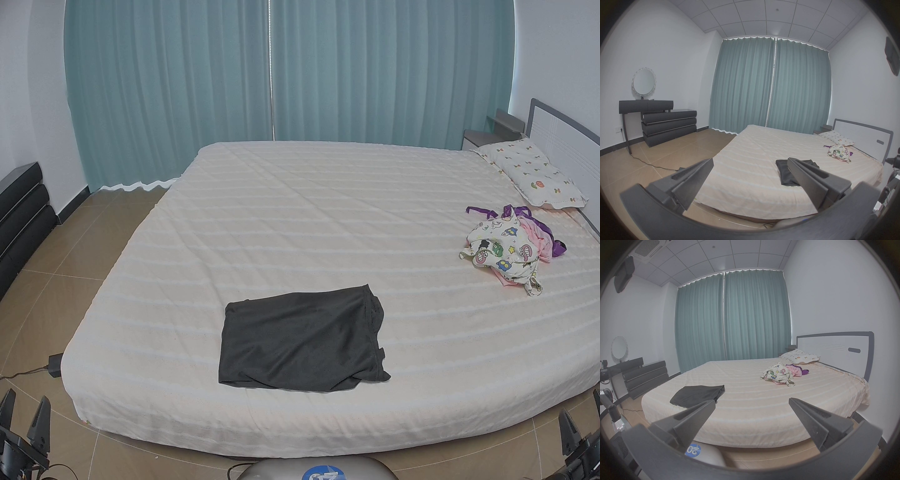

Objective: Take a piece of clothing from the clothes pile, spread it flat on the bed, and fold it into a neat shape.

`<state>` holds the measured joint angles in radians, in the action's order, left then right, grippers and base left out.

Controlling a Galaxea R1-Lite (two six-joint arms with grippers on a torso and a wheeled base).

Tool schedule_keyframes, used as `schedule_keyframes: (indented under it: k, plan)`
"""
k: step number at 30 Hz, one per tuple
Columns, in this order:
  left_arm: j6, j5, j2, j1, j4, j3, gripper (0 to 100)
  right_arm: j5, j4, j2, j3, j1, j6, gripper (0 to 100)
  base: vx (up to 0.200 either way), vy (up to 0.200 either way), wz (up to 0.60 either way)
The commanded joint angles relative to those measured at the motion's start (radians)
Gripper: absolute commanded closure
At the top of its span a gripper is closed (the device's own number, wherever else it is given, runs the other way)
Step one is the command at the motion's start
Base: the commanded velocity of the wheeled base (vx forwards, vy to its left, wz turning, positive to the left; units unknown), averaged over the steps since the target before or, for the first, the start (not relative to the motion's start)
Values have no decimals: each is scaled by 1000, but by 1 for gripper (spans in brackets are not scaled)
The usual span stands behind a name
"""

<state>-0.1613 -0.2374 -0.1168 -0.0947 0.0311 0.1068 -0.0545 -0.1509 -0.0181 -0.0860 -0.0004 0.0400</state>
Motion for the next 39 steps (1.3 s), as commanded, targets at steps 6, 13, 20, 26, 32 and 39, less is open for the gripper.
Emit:
schedule_keyframes:
  k: [6,13,20,26,32,39]
  plan:
    - [118,124,115,102,-74,-105,0,64,10,18,6,-1,-29,0,0,0,0]
    - [89,152,112,101,-69,-105,0,96,80,18,37,-1,-22,0,0,0,0]
    - [174,228,111,99,-26,-105,0,139,109,18,46,-1,-20,0,0,0,0]
    - [167,228,111,99,-26,-105,0,131,215,18,86,-1,-22,0,0,0,0]
    - [167,228,112,101,-26,-105,0,110,198,18,86,-1,-32,0,0,0,0]
    - [147,227,111,99,-28,-105,0,113,198,18,86,-1,-38,0,0,0,0]
